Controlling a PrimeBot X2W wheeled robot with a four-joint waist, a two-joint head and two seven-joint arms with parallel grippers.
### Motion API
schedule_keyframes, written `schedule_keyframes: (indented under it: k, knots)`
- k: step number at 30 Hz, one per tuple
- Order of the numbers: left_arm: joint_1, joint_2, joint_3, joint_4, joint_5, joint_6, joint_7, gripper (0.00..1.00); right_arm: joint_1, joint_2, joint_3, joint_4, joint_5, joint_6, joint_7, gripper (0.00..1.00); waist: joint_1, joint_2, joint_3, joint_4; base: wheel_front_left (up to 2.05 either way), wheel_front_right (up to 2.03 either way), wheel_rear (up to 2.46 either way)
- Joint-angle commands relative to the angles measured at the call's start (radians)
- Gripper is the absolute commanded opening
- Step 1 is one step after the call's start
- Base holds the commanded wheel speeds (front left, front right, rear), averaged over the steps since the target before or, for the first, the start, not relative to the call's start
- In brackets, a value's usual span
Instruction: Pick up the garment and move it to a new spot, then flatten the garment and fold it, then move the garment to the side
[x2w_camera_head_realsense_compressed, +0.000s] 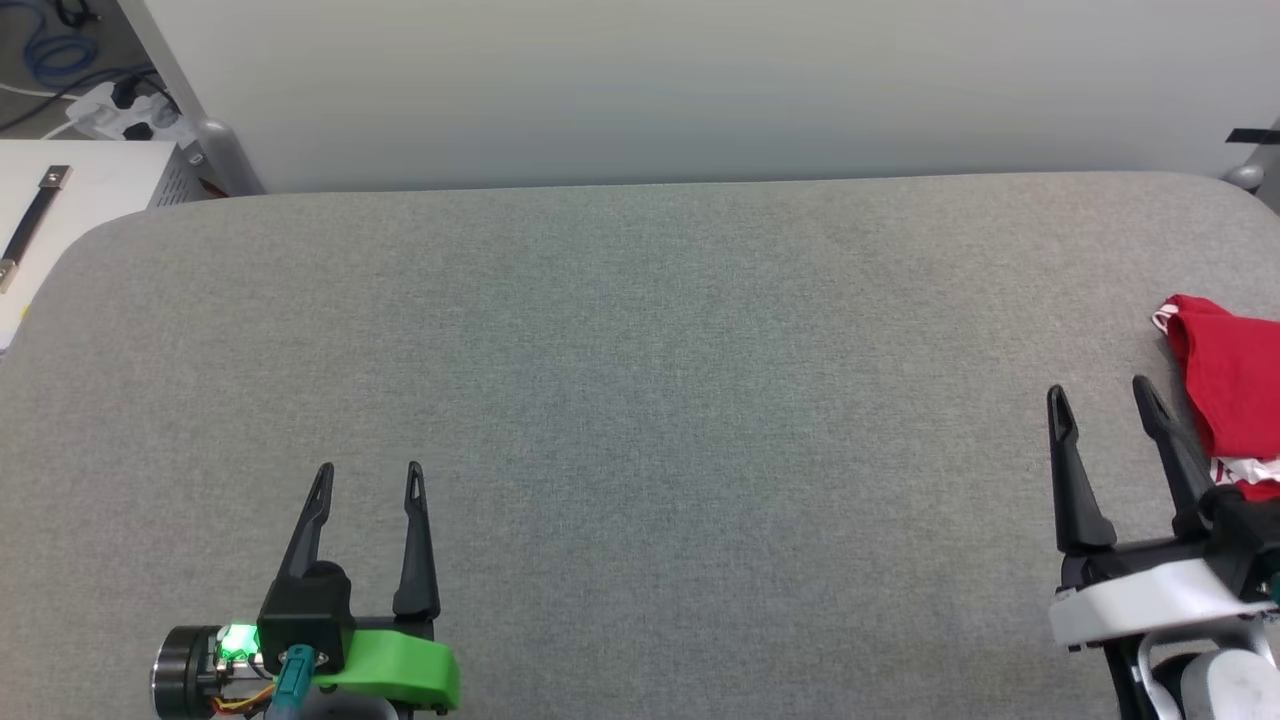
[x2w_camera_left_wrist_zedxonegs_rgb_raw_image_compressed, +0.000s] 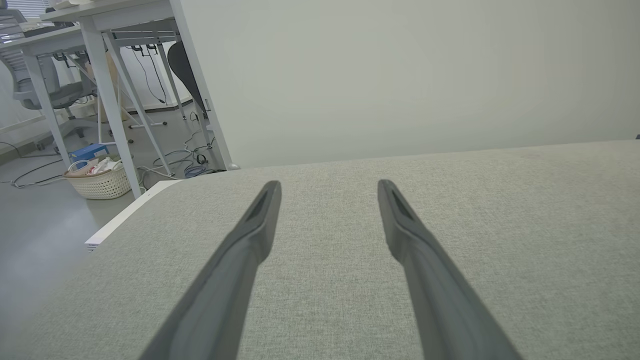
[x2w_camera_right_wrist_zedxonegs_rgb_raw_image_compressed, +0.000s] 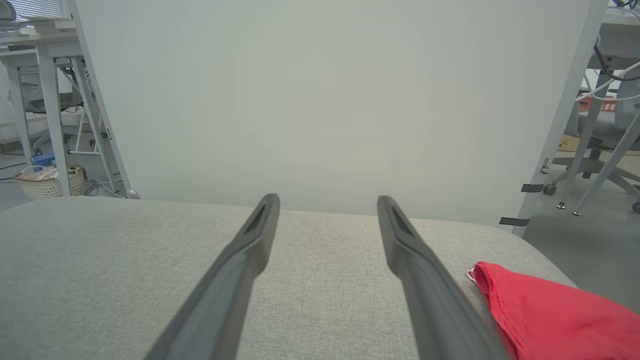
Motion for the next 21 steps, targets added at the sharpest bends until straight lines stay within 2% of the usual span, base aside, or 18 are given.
schedule_keyframes:
  k: [1,10,21]
  knots:
    - [0.013,-0.004,0.004,0.002,-0.005,-0.009,-0.006,1.00,0.029,0.015,-0.008,-0.016,-0.003,-0.001,-0.004,1.00,0.0001,0.0000,-0.018,0.015,0.00,0.00,0.00]
    - [0.029,-0.014,0.013,0.008,-0.003,-0.043,-0.006,1.00,0.152,0.069,-0.023,-0.069,-0.028,-0.001,-0.004,1.00,0.0001,0.0000,-0.035,0.030,0.00,0.00,0.00]
    - [0.038,-0.029,0.028,0.017,-0.004,-0.078,-0.006,1.00,0.192,0.089,-0.022,-0.095,-0.059,-0.001,-0.005,1.00,0.0001,0.0000,-0.032,0.035,0.00,0.00,0.00]
